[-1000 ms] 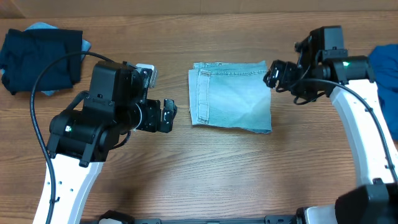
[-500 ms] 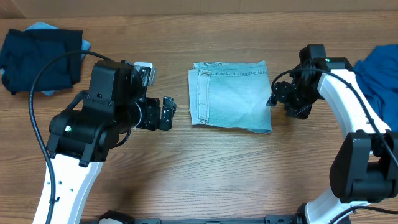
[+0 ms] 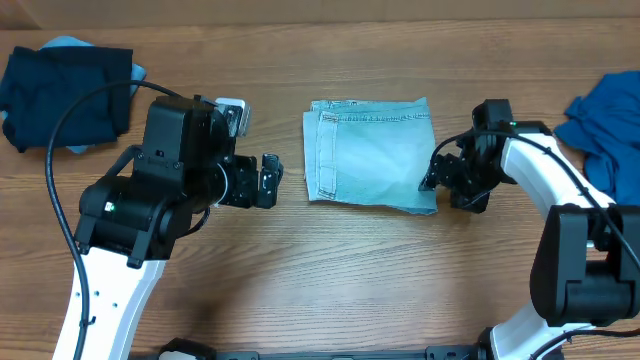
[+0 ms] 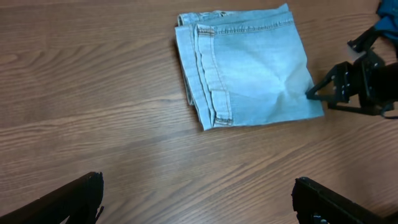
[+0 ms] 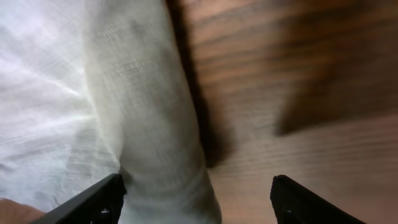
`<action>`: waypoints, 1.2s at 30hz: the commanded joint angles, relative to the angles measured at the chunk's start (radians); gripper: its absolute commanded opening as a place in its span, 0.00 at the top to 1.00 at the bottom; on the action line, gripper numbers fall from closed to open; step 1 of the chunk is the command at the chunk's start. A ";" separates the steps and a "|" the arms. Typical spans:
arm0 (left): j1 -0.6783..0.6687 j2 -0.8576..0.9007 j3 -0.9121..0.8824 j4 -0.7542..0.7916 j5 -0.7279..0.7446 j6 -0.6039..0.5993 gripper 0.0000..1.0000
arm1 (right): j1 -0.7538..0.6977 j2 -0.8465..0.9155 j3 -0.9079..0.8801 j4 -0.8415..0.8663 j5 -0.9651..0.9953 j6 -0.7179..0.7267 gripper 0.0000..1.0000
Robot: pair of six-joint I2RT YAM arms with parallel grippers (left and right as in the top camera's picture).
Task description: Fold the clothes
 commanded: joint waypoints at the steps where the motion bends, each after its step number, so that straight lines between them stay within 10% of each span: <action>1: -0.006 0.002 0.009 0.006 -0.010 -0.018 0.00 | -0.001 -0.002 -0.055 0.084 -0.082 0.001 0.20; 5: -0.006 0.002 0.009 0.003 -0.010 -0.018 0.00 | -0.001 -0.002 -0.102 0.163 -0.157 0.010 0.26; 11: -0.006 0.002 0.009 0.007 -0.010 -0.017 0.00 | 0.003 -0.002 -0.111 0.116 -0.160 0.024 0.65; 16: -0.006 0.002 0.009 0.016 -0.010 -0.018 0.00 | 0.031 -0.002 -0.111 0.054 -0.161 0.018 0.71; 29: -0.006 0.002 0.009 0.033 -0.010 -0.018 0.00 | 0.372 -0.002 -0.111 0.203 -0.434 0.268 0.71; 36: -0.006 0.002 0.009 0.032 -0.010 -0.018 0.00 | 0.586 -0.002 -0.109 0.472 -0.433 0.451 0.44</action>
